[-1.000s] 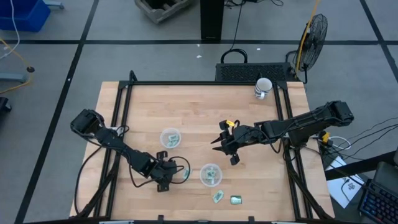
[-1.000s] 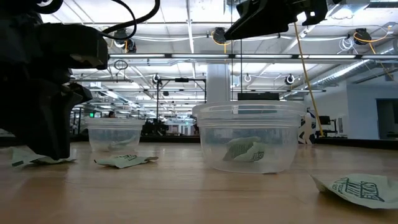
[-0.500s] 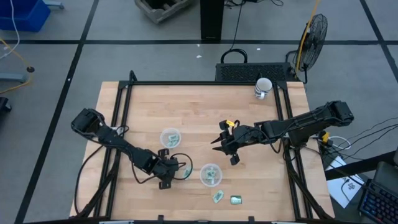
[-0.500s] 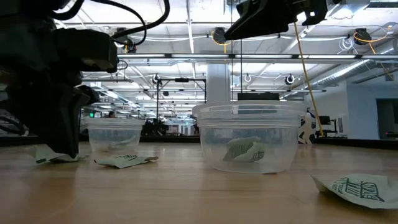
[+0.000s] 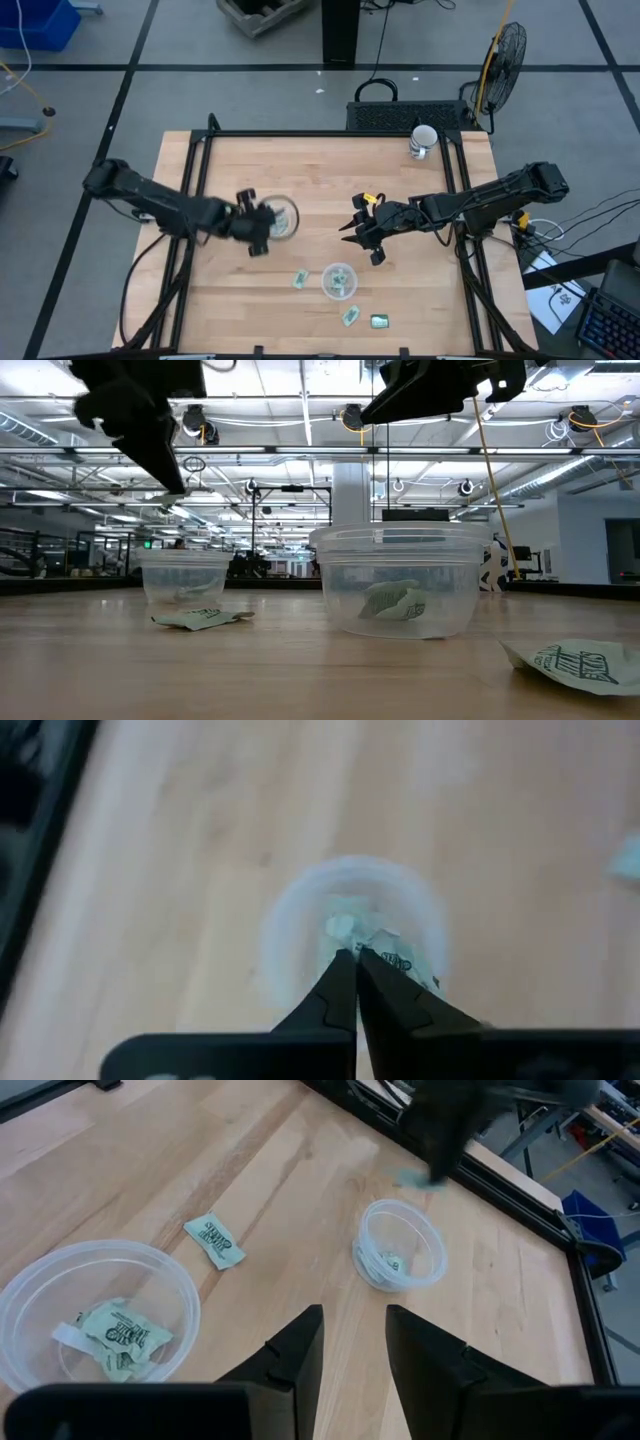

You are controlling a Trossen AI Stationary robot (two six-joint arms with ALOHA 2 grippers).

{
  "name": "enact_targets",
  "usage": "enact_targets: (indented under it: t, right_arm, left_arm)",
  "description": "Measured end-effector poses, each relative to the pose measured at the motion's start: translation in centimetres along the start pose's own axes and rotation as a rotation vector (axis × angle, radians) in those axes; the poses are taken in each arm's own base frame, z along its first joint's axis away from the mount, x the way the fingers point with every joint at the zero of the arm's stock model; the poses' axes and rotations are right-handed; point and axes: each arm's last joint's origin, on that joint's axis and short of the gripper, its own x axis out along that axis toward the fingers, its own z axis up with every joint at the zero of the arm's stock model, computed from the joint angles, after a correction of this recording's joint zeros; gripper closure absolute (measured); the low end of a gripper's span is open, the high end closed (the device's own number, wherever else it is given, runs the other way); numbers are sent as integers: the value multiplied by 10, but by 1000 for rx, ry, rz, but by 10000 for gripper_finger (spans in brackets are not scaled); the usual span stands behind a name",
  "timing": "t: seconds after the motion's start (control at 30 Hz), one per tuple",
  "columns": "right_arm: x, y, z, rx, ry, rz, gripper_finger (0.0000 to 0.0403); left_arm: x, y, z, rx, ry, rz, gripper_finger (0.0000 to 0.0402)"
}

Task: Pick and place items into bin
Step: Put the white stevia packet into the top transparent bin

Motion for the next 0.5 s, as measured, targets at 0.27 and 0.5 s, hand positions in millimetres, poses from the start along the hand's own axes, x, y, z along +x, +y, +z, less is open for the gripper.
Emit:
enact_targets:
  t: [0.27,0.5]
  right_arm:
    - [0,0,0,-3,1,0,298]
    - [0,0,0,-2,0,2,298]
  left_arm:
    - [32,35,6,-22,95,-62,386]
    - [65,32,1,-31,188,-61,376]
